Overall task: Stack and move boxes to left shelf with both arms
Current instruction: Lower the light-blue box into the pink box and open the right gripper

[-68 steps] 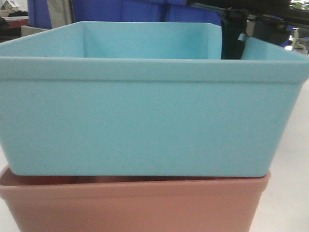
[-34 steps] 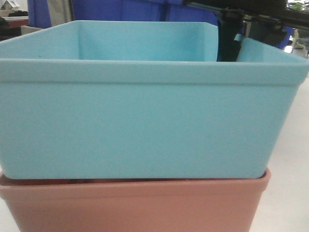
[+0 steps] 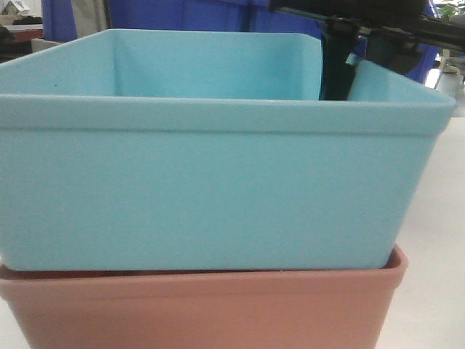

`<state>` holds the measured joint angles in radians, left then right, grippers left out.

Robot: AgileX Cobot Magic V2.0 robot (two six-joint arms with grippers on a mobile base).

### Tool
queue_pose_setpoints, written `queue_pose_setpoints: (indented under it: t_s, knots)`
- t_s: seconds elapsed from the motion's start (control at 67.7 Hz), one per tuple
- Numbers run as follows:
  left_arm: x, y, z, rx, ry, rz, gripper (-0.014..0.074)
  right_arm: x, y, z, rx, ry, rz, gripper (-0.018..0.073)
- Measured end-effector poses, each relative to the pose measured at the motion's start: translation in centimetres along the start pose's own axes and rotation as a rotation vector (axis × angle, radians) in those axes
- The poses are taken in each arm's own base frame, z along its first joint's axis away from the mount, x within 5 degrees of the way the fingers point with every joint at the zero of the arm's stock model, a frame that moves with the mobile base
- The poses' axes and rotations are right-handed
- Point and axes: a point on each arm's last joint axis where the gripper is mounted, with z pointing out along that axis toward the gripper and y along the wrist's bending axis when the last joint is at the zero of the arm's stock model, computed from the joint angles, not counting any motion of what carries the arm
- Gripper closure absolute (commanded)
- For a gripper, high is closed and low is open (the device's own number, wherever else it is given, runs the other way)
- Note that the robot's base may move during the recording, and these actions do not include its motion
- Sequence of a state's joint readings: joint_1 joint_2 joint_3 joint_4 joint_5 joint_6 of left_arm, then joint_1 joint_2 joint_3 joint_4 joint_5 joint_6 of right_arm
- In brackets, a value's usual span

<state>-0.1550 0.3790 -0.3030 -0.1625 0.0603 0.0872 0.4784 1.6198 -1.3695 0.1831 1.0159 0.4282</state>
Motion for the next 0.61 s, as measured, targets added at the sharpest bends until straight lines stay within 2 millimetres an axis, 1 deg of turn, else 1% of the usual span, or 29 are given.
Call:
queue_pose_setpoints:
  t_s: [0.296, 0.473, 0.606]
  knots:
    - [0.0, 0.0, 0.0, 0.000, 0.000, 0.000, 0.0213, -0.3, -0.1, 1.6, 0.019, 0.031, 0.007, 0.0504]
    - [0.0, 0.0, 0.0, 0.000, 0.000, 0.000, 0.0213, -0.4, -0.3, 3.1, 0.037, 0.062, 0.012, 0.0504]
    - [0.0, 0.0, 0.0, 0.000, 0.000, 0.000, 0.0213, -0.4, -0.4, 3.6, 0.041, 0.067, 0.015, 0.0503]
